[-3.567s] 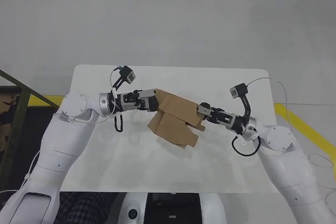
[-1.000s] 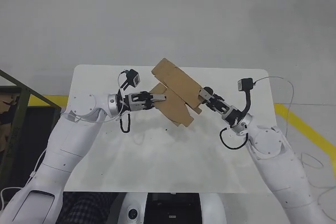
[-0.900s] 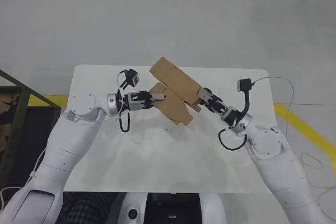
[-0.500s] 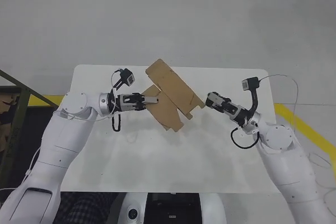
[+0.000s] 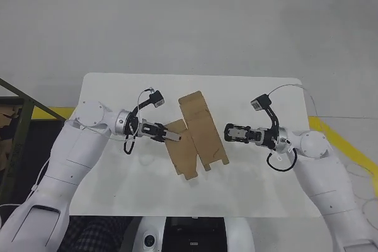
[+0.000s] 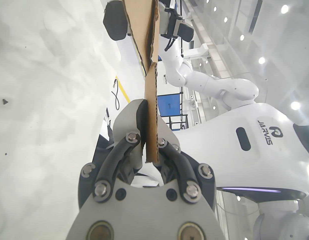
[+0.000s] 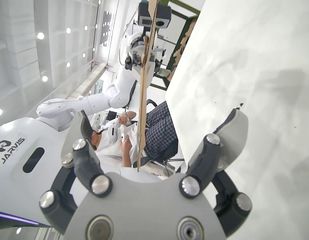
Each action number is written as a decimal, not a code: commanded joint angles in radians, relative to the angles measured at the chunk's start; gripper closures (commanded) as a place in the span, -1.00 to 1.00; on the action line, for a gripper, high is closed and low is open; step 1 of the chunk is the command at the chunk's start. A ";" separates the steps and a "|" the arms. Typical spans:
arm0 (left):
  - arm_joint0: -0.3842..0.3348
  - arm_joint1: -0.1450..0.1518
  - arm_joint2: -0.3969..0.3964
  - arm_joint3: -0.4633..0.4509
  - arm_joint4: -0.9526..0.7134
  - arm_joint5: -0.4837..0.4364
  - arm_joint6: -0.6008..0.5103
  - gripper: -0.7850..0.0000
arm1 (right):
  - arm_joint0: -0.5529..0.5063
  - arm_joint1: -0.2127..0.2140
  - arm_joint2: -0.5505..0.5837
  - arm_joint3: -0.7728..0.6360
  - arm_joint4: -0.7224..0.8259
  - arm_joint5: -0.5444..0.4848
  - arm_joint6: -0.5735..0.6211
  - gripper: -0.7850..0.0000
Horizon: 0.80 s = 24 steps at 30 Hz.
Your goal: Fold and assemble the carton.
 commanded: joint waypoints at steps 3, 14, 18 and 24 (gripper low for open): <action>-0.018 -0.001 0.042 -0.018 0.043 -0.005 -0.005 1.00 | 0.024 -0.005 -0.036 0.012 0.005 0.003 0.038 -1.00; -0.047 0.004 0.109 -0.024 0.064 -0.007 -0.005 1.00 | 0.055 -0.015 -0.100 0.038 -0.008 -0.014 0.070 0.30; -0.052 0.007 0.121 -0.021 0.059 -0.007 -0.005 1.00 | 0.058 -0.014 -0.108 0.042 -0.025 -0.019 0.067 1.00; -0.054 0.012 0.128 -0.012 0.027 0.000 -0.005 -1.00 | 0.061 -0.013 -0.111 0.046 -0.016 -0.020 0.071 1.00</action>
